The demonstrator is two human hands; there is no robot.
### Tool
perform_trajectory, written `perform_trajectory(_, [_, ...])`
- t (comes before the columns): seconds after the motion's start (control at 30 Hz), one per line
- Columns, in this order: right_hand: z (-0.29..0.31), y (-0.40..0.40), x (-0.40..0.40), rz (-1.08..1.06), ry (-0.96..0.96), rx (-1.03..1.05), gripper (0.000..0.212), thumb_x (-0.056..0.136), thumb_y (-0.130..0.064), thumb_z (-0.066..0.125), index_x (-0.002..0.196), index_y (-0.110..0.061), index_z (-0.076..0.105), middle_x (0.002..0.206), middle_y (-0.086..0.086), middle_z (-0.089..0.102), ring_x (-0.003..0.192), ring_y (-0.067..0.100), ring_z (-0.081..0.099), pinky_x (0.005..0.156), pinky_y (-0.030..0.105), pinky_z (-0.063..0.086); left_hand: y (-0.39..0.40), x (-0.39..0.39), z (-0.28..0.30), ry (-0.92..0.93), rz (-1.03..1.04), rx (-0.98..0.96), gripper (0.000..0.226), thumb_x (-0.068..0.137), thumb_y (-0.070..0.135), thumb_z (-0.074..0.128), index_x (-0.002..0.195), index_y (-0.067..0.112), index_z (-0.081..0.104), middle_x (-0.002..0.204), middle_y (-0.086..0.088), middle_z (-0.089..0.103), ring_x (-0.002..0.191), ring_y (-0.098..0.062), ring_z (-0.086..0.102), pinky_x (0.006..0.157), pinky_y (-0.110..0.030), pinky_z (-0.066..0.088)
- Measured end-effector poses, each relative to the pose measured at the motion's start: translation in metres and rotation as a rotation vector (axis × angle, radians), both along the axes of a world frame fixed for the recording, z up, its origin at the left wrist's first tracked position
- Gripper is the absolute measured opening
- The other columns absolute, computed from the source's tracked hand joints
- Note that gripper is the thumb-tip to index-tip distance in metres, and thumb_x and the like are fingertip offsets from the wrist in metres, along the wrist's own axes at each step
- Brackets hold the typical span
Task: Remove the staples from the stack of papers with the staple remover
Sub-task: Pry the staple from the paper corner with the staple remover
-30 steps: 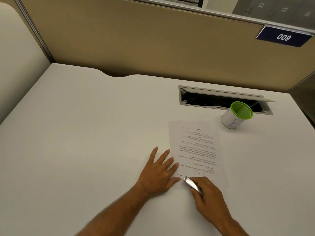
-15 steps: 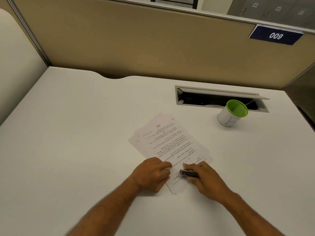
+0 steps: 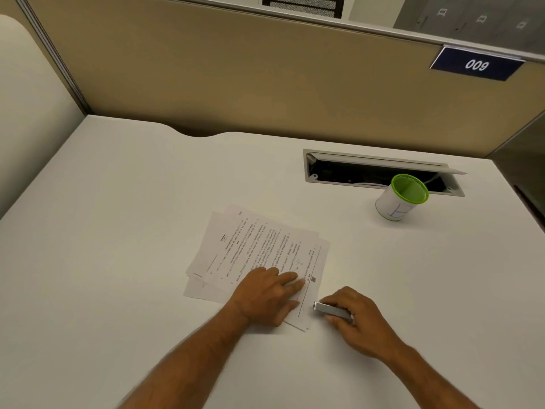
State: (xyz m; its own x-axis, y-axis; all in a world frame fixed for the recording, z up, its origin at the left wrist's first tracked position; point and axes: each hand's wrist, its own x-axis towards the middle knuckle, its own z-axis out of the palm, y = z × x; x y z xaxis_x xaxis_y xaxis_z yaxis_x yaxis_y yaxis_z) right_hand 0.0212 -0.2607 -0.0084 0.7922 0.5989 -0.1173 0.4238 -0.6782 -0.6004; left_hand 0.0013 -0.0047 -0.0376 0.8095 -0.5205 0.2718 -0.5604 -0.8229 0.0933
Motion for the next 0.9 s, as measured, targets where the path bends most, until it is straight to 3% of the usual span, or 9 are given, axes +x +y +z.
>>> perform_trajectory(0.1, [-0.001,0.000,0.002,0.055,-0.019,-0.070,0.025,0.088,-0.029,0.063,0.112,-0.035,0.066,0.099,-0.015,0.062,0.088,0.002,0.058,0.077,0.021,0.050,-0.005,0.007,0.000,0.021,0.021,-0.010,0.048,0.085,0.043,0.066,0.128,0.022,0.063,0.108,-0.003,0.069,0.085,-0.024,0.063,0.070,-0.035,0.051])
perform_trajectory(0.17, [0.000,0.000,0.004,0.061,-0.024,-0.069,0.026,0.087,-0.028,0.066,0.112,-0.035,0.067,0.098,-0.015,0.065,0.087,0.002,0.059,0.077,0.022,0.051,-0.010,0.010,-0.004,0.118,0.077,-0.037,0.051,0.088,0.044,0.059,0.137,0.028,0.055,0.130,-0.006,0.062,0.111,-0.028,0.059,0.093,-0.045,0.049])
perform_trajectory(0.27, [0.002,0.002,0.008,0.068,-0.033,-0.035,0.026,0.084,-0.026,0.070,0.108,-0.034,0.069,0.096,-0.017,0.067,0.085,-0.001,0.060,0.074,0.020,0.050,-0.014,0.011,-0.011,0.298,0.172,-0.009,0.061,0.097,0.055,0.036,0.154,0.036,0.029,0.164,-0.004,0.027,0.149,-0.030,0.027,0.119,-0.059,0.019])
perform_trajectory(0.33, [0.001,0.005,0.008,0.078,-0.041,-0.021,0.025,0.084,-0.027,0.071,0.108,-0.033,0.070,0.095,-0.017,0.069,0.084,0.000,0.062,0.073,0.020,0.051,-0.014,0.011,-0.017,0.323,0.176,0.049,0.063,0.098,0.060,0.017,0.157,0.037,0.013,0.168,0.001,0.009,0.155,-0.026,0.008,0.121,-0.062,0.005])
perform_trajectory(0.4, [0.000,0.008,0.008,0.083,-0.057,-0.028,0.024,0.084,-0.028,0.071,0.108,-0.030,0.071,0.096,-0.014,0.071,0.085,0.002,0.063,0.073,0.023,0.053,-0.014,0.012,-0.020,0.330,0.163,0.083,0.064,0.098,0.061,0.010,0.158,0.037,0.007,0.168,0.004,0.004,0.155,-0.025,0.001,0.120,-0.063,0.001])
perform_trajectory(0.63, [0.001,0.010,0.006,0.106,-0.090,-0.076,0.024,0.086,-0.032,0.068,0.109,-0.034,0.070,0.096,-0.013,0.071,0.086,0.005,0.063,0.074,0.024,0.053,-0.014,0.012,-0.021,0.337,0.173,0.126,0.067,0.100,0.060,0.010,0.159,0.029,0.001,0.168,0.006,-0.002,0.155,-0.022,-0.005,0.121,-0.061,-0.001])
perform_trajectory(0.9, [0.000,0.015,0.002,0.105,-0.084,-0.069,0.024,0.087,-0.025,0.068,0.111,-0.026,0.071,0.099,-0.008,0.072,0.088,0.010,0.064,0.076,0.022,0.052,-0.013,0.012,-0.020,0.340,0.169,0.121,0.067,0.101,0.061,0.012,0.159,0.029,-0.001,0.168,0.005,-0.004,0.155,-0.023,-0.006,0.121,-0.061,-0.001])
